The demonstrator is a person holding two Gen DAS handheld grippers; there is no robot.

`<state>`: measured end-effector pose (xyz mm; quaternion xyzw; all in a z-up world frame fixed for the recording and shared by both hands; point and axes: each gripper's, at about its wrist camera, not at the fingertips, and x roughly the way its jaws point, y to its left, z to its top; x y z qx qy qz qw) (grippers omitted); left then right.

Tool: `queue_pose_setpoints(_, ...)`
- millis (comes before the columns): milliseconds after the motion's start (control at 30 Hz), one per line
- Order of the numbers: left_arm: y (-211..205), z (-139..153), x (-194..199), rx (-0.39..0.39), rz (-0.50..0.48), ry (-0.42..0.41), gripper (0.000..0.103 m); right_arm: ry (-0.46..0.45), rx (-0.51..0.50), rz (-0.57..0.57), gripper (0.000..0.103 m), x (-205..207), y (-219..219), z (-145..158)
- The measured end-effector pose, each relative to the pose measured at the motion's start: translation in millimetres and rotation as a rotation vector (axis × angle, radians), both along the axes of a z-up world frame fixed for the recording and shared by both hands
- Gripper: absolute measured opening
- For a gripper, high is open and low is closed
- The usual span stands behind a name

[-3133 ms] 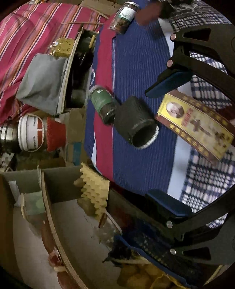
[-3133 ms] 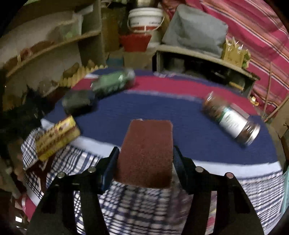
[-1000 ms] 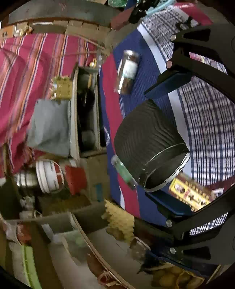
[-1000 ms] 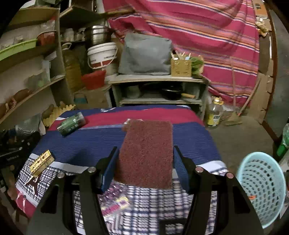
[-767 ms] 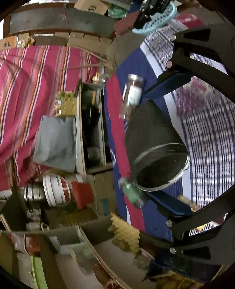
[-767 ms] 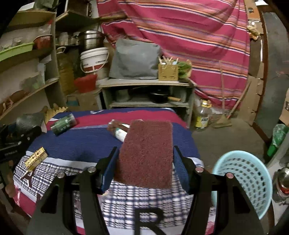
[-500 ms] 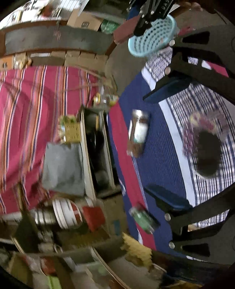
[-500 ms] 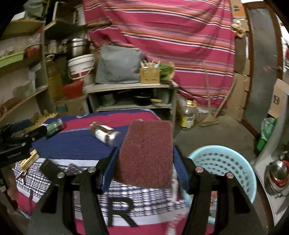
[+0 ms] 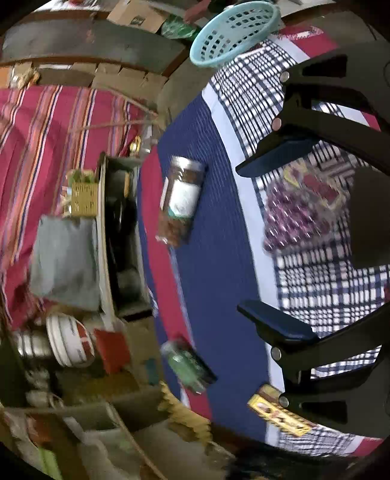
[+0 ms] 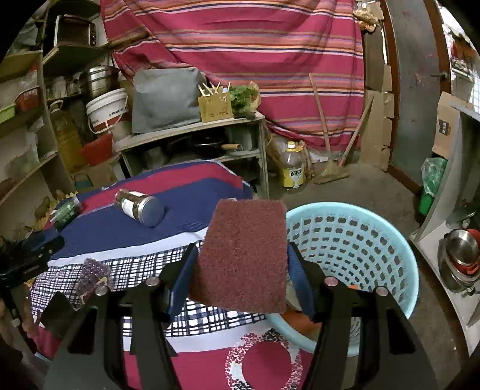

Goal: Collect trash
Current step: 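Carry the pad with the right tool over the basket while the left tool lifts the cylinder, then carry the black cylinder with the left tool over the basket while the right tool holds the pad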

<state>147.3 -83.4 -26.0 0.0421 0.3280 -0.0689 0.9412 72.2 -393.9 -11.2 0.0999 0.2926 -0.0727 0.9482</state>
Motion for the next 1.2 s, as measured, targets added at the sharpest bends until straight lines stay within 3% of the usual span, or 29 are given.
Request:
queue_pose_setpoints(133, 23.1, 0.9, -13.8, -0.064, 0.062, -0.02, 0.082, 0.011, 0.001, 0.006, 0.06, 0.9, 2.2, -5.9)
queue_pose_setpoints(200, 24.1, 0.2, -24.0, -0.051, 0.063, -0.028, 0.097, 0.014, 0.002, 0.003, 0.06, 0.4, 2.5, -6.8)
queue_pose_setpoints(333, 15.5, -19.4, -49.1, 0.04, 0.022, -0.002, 0.097, 0.018, 0.01, -0.004, 0.06, -1.7, 3.4, -8.2)
queue_pose_setpoints(533, 13.3, -44.4, -70.9, 0.017, -0.014, 0.071, 0.097, 0.013, -0.013, 0.014, 0.06, -7.9, 14.5, -2.9)
queue_pose_setpoints(767, 9.0, -59.3, -62.7, -0.02, -0.056, 0.13, 0.097, 0.01, -0.038, 0.036, 0.06, -18.8, 27.4, 2.4)
queue_pose_setpoints(867, 7.2, -62.6, -59.5, -0.054, -0.092, 0.163, 0.084, 0.014, -0.043, 0.036, 0.06, -22.7, 27.3, 1.3)
queue_pose_setpoints(900, 6.5, -63.1, -58.8, -0.053, -0.093, 0.165, 0.084, 0.014, -0.041, 0.034, 0.06, -23.3, 25.6, 1.1)
queue_pose_setpoints(1033, 2.8, -57.6, -60.0, -0.045, -0.102, 0.154, 0.083, 0.014, -0.035, 0.03, 0.06, -24.5, 20.0, 0.5)
queue_pose_setpoints(1200, -10.7, -28.1, -60.9, -0.022, -0.109, 0.062, 0.082, 0.005, -0.033, 0.015, 0.06, -28.1, 10.1, 0.5)
